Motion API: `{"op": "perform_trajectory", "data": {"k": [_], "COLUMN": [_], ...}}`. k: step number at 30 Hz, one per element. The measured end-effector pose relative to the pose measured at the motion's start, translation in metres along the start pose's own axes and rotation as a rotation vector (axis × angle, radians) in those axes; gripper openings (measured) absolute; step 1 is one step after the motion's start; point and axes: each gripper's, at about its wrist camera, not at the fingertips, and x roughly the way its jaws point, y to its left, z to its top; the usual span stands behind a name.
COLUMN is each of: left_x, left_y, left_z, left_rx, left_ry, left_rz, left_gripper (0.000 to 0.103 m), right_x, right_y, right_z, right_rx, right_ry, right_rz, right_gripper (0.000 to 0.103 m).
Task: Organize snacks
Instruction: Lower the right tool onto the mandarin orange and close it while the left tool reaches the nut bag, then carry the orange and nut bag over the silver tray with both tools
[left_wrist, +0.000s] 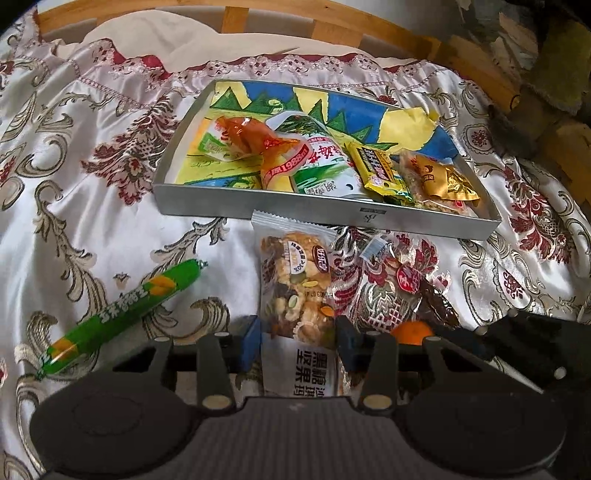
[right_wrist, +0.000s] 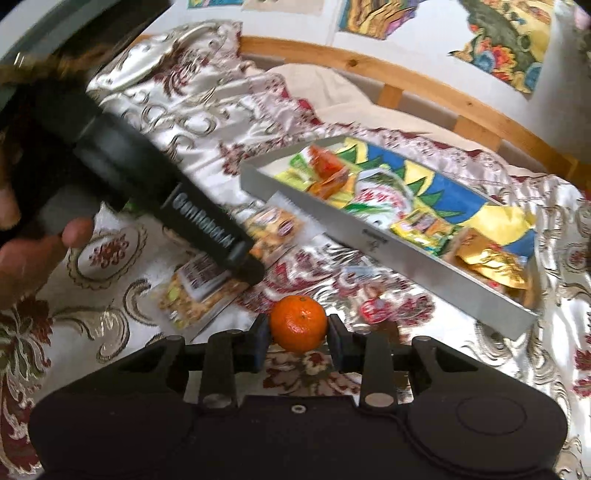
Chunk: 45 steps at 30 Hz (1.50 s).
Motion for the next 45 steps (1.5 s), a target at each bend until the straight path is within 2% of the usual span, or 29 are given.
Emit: {"op": "perform_trajectory", "data": {"k": [13,18,22,26,33,37,41,45], "left_x": [-0.035,-0.058,-0.072,-0.077,-0.078,-0.065,-0.037,0.003], "left_y": [-0.011,-0.016,-0.016,-0.009,-0.01,-0.018,-0.03,-0.033], "left_z": [-0.01,-0.008,0.0,0.01,0.045,0.08,0.109,0.128], "left_rx": [-0.019,-0.037,-0.102,-0.164,-0.171,-0.175,-0.207,-0.256], "left_ry": [-0.045,-0.123,-0.189,-0.233,-0.341,-0.391,-0.407,-0.363], "left_rz": [-0.03,-0.057,-0.089,-0.106,-0.056,-0.039,0.019,-0.028], "left_gripper": [0.047,0.047,0.047,0.047,0.047,0.047,0.047,0.047], "right_x": [-0.052,-0.069,-0.07,-0.064,-0.045,-0.021,0.007,0.035], "right_y": [-0.024,-0.028,-0.034,-0.038,-0.062,-0.086,-0.107,-0.126], "right_z": [0.006,0.008,0.011,0.015,0.03,0.038,0.042,0.041], "right_rx": [0.134,0.155,0.154,0.142,0.156,0.197,0.215,0.283], "right_ry": [-0.121,-0.199,-0.238,-0.27,-0.374,-0.368,-0.343,-0.29], "right_rz": [-0.068,-0.094,-0.103,-0.129,-0.172,-0.192,-0.214,-0.219], "right_gripper": [0.035,0.035,0.035,0.035,0.035,0.035,0.035,0.035]}}
